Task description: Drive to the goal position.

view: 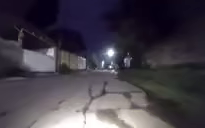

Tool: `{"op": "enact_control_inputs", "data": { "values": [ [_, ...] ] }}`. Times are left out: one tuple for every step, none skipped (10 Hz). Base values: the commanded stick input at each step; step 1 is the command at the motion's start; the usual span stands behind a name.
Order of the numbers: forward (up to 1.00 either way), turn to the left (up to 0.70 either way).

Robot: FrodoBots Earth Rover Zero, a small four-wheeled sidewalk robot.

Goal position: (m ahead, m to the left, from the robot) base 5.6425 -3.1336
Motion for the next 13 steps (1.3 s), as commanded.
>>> {"op": "enact_control_inputs", "data": {
  "values": [
    [0.50, -0.50],
    [0.50, -0.01],
    [0.50, 0.00],
    [0.50, 0.00],
    [0.50, 0.00],
    [0.50, 0.00],
    [0.50, 0.00],
    [0.50, 0.00],
    [0.50, 0.00],
    [0.50, 0.00],
    [0.50, 0.00],
    [0.50, 0.00],
    [0.50, 0.00]
  ]
}}
